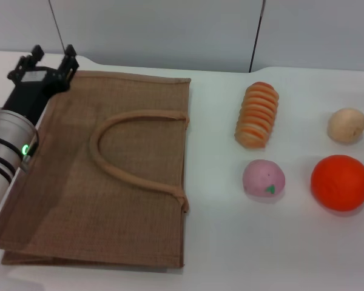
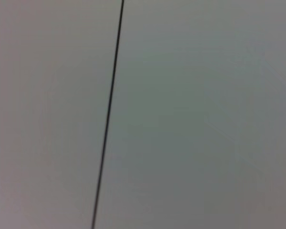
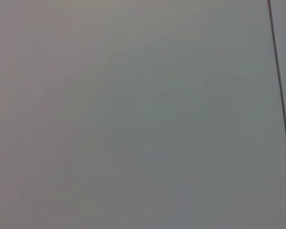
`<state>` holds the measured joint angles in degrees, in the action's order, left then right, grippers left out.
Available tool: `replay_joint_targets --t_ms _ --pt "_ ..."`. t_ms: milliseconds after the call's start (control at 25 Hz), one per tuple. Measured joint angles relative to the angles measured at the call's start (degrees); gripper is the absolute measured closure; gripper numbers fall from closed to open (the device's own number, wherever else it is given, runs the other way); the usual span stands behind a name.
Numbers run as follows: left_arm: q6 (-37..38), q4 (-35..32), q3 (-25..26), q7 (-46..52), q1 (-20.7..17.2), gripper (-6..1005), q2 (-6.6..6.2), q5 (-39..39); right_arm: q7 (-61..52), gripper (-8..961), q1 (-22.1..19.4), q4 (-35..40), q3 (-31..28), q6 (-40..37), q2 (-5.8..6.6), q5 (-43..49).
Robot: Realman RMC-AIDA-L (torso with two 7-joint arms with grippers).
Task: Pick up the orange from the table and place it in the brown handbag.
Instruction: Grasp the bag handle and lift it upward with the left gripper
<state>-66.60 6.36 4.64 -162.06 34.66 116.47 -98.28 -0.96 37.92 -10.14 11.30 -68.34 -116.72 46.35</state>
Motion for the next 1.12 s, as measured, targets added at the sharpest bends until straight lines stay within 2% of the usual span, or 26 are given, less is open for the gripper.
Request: replay_joint_targets --t_ms 280,440,800,960,1120 --pt "8.6 0.25 -0.07 8.16 1.25 294 -0.44 8.09 0.17 189 -0.47 0.51 0.15 0.1 0.05 -0.12" --pt "8.53 -0.09 -0.08 11.55 1.2 294 -0.64 11.15 0.19 189 -1.15 1.05 0.2 0.86 0.22 -0.06" --pt "5.28 -0.93 -0.14 15.98 1.07 296 -1.98 12.89 0.08 188 -2.03 2.33 0.21 2.31 0.41 0.24" --pt "1.83 -5.16 -0.71 24.07 1.06 297 -2.27 16.63 0.13 188 -2.06 2.68 0.21 2.35 0.43 0.23" --pt "-4.97 -16.79 -0.8 38.63 1.03 298 -0.86 23.13 0.05 188 -1.91 2.92 0.21 2.41 0.45 0.24"
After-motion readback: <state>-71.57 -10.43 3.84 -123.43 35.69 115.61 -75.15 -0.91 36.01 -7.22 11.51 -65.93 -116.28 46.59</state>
